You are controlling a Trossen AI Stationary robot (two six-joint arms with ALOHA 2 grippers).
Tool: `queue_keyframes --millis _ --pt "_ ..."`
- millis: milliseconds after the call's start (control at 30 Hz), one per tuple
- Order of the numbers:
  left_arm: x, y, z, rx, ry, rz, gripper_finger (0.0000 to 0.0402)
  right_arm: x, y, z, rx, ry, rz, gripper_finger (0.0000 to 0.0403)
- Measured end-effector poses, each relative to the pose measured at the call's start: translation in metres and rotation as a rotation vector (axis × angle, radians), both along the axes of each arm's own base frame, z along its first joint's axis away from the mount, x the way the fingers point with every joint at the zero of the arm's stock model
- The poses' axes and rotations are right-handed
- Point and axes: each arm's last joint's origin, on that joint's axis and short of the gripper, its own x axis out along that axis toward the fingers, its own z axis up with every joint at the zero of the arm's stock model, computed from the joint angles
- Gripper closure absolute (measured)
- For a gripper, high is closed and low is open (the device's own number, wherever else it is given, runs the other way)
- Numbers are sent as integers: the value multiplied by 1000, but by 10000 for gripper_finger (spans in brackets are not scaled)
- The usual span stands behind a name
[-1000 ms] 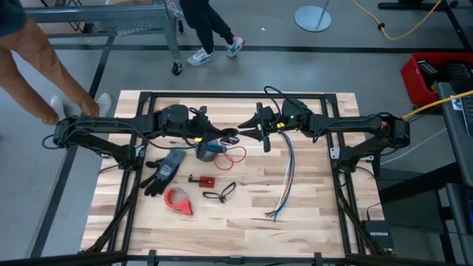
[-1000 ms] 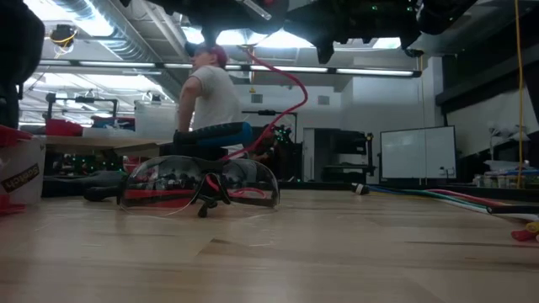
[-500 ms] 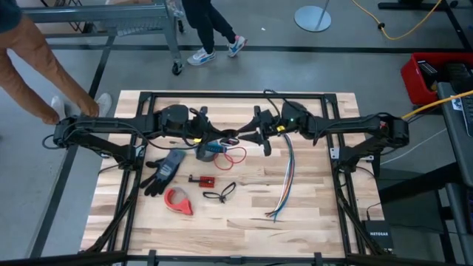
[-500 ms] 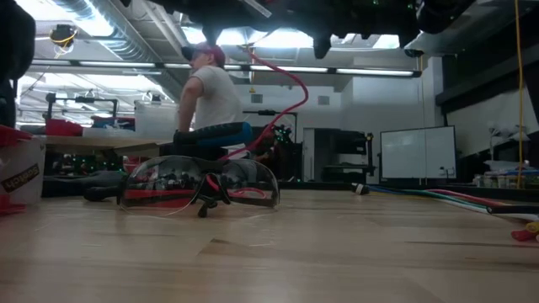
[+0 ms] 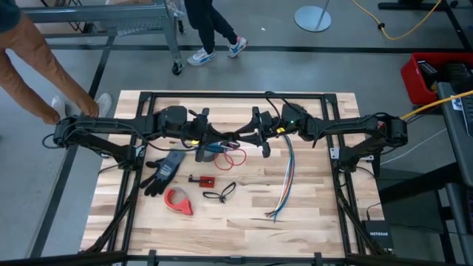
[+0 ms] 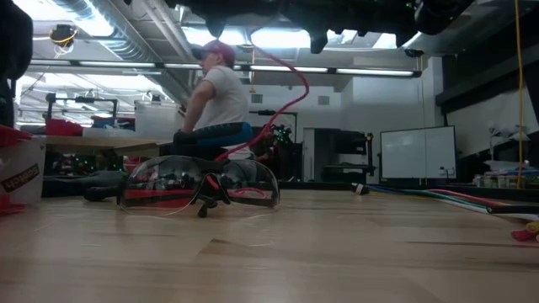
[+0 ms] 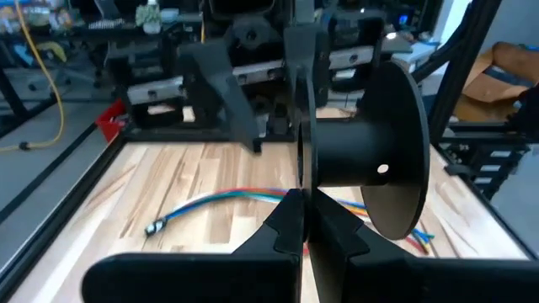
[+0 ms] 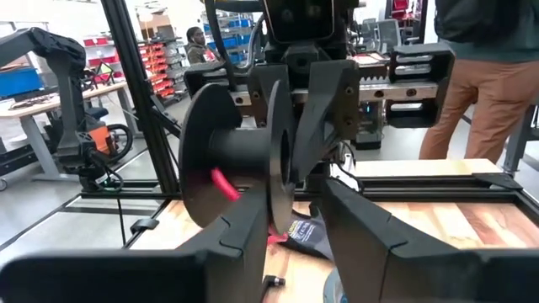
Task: Coil cords
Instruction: Coil the red wire into the black spool
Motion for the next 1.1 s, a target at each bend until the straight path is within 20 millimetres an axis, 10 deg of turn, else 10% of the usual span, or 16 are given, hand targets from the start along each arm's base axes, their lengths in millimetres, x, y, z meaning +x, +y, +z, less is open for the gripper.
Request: queue_keyframes --millis 600,1100 --pt "1 -3 2 3 -18 -8 401 0 0 1 -4 -13 6 390" --pt "1 -3 1 -31 -13 -1 388 0 0 1 -13 -17 8 400"
